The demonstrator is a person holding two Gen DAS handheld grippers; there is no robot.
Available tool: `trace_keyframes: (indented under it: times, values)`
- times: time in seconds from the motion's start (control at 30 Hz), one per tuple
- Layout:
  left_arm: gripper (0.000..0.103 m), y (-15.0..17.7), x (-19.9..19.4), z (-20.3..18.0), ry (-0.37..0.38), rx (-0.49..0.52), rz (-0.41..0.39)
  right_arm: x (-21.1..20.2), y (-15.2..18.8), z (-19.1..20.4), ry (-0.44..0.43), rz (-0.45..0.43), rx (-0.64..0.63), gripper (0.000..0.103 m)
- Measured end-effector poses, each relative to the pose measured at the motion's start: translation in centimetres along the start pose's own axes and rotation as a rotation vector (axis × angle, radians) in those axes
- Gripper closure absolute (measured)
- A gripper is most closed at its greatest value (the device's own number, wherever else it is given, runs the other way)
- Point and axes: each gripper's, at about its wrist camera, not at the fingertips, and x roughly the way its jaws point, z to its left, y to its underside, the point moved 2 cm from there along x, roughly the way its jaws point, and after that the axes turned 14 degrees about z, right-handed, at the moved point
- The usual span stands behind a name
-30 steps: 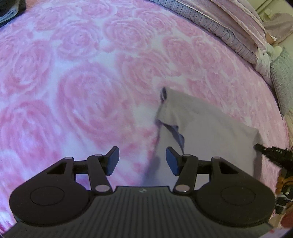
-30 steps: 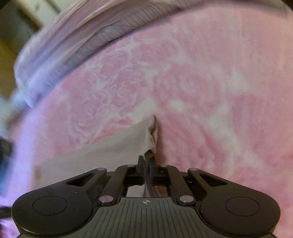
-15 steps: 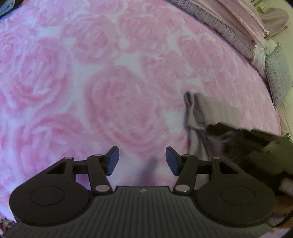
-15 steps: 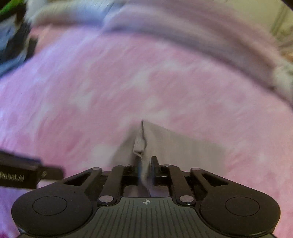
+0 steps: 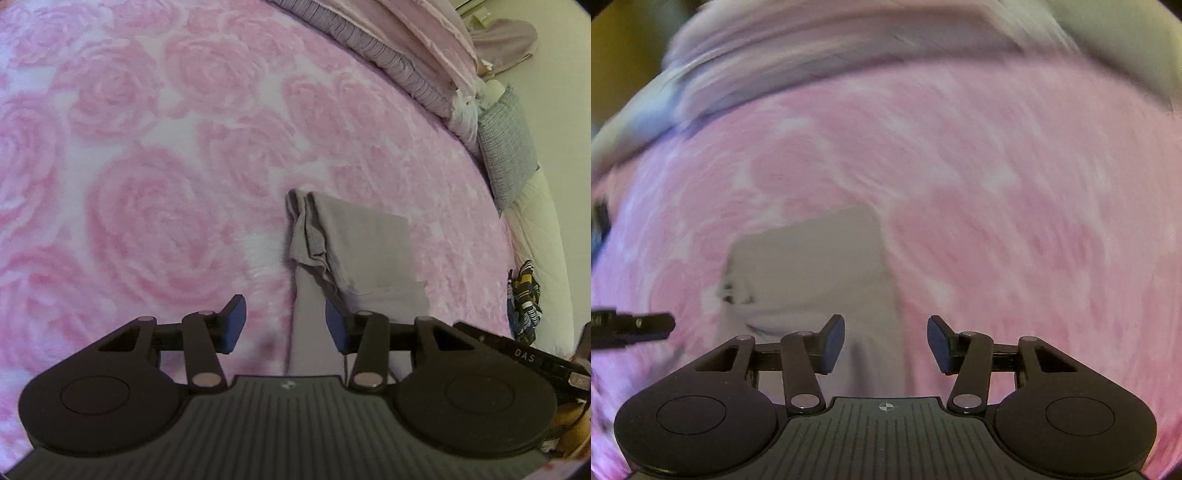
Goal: Fold clothes
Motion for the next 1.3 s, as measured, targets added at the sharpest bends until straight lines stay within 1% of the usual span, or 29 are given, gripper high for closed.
trace_keyframes:
  times: [0.07, 0.1, 0.13, 0.17, 0.3, 0.4, 0.47, 0.5, 0.53, 0.57, 0.6, 0.63, 0.7, 0.77, 0.8, 0.87, 0.9, 0.97, 1.03, 1.07, 1.1, 1.13, 1.17, 1.2, 1.3]
  values:
    - [0.062, 0.1, 0.3, 0.0, -0.025, -0.012, 0.013, 0.9, 0.3, -3.0, -0.087, 0.045, 0.142, 0.056]
    - [0.062, 0.2, 0.3, 0.2, -0.033, -0.018, 0.014, 1.4, 0.4, -4.1, -0.146, 0.057, 0.191, 0.056]
    - [0.062, 0.4, 0.2, 0.5, -0.04, -0.024, 0.013, 1.6, 0.7, -4.8, -0.187, 0.056, 0.218, 0.056]
    - [0.062, 0.5, 0.1, 0.9, -0.049, -0.033, 0.015, 1.9, 0.7, -5.2, -0.209, 0.051, 0.239, 0.056]
    - [0.062, 1.5, -0.6, 2.7, -0.101, -0.067, 0.023, 2.9, 0.4, -5.9, -0.288, 0.01, 0.242, 0.056]
    - [0.062, 2.2, -1.0, 3.8, -0.137, -0.091, 0.029, 4.7, -1.1, -6.3, -0.349, 0.001, 0.249, 0.056]
    - [0.062, 2.8, -1.3, 4.1, -0.145, -0.098, 0.024, 5.2, -1.9, -6.3, -0.387, -0.019, 0.221, 0.058]
    - [0.062, 3.0, -1.4, 4.2, -0.15, -0.1, 0.024, 5.4, -2.3, -6.0, -0.38, -0.032, 0.189, 0.063]
    - [0.062, 3.3, -1.5, 4.2, -0.154, -0.102, 0.024, 5.4, -2.6, -5.5, -0.366, -0.046, 0.147, 0.082]
    - [0.062, 3.6, -1.5, 4.2, -0.154, -0.105, 0.024, 5.2, -2.6, -4.9, -0.345, -0.064, 0.101, 0.097]
    - [0.062, 3.9, -1.5, 4.3, -0.153, -0.108, 0.023, 4.7, -2.5, -4.3, -0.303, -0.085, 0.058, 0.1]
    - [0.062, 4.1, -1.6, 4.3, -0.151, -0.112, 0.021, 4.3, -2.3, -3.7, -0.284, -0.106, 0.007, 0.103]
    - [0.062, 4.5, -1.7, 4.4, -0.147, -0.121, 0.018, 3.2, -1.5, -2.2, -0.235, -0.16, -0.09, 0.103]
    - [0.062, 5.0, -1.9, 4.4, -0.139, -0.131, 0.014, 2.1, -0.3, -0.5, -0.206, -0.197, -0.193, 0.103]
    - [0.062, 5.1, -1.8, 4.4, -0.138, -0.135, 0.011, 1.4, 0.5, 0.5, -0.197, -0.214, -0.247, 0.103]
    - [0.062, 5.5, -1.9, 4.5, -0.135, -0.142, 0.008, 0.3, 2.4, 2.7, -0.216, -0.219, -0.363, 0.103]
    - [0.062, 5.6, -1.9, 4.5, -0.135, -0.146, 0.008, 0.1, 3.5, 3.9, -0.224, -0.207, -0.42, 0.103]
    - [0.062, 5.9, -2.0, 4.5, -0.134, -0.153, 0.007, 0.0, 6.2, 6.1, -0.261, -0.153, -0.52, 0.103]
    - [0.062, 6.1, -2.1, 4.5, -0.136, -0.156, 0.008, 0.9, 8.4, 7.8, -0.3, -0.059, -0.577, 0.102]
    - [0.062, 6.1, -2.1, 4.5, -0.138, -0.156, 0.007, 1.7, 9.6, 8.6, -0.3, 0.018, -0.605, 0.09]
    - [0.062, 6.1, -2.1, 4.5, -0.136, -0.153, 0.007, 2.3, 10.3, 9.1, -0.282, 0.069, -0.62, 0.08]
    - [0.062, 6.0, -2.2, 4.4, -0.134, -0.147, 0.006, 2.7, 10.9, 9.4, -0.26, 0.097, -0.629, 0.063]
    - [0.062, 5.9, -2.2, 4.3, -0.131, -0.139, 0.003, 2.7, 11.1, 9.4, -0.253, 0.093, -0.627, 0.061]
    - [0.062, 5.8, -2.2, 4.1, -0.125, -0.128, 0.0, 2.4, 11.1, 9.1, -0.258, 0.073, -0.612, 0.061]
    - [0.062, 4.9, -2.0, 3.0, -0.101, -0.084, -0.013, 1.1, 9.0, 7.2, -0.274, 0.014, -0.5, 0.061]
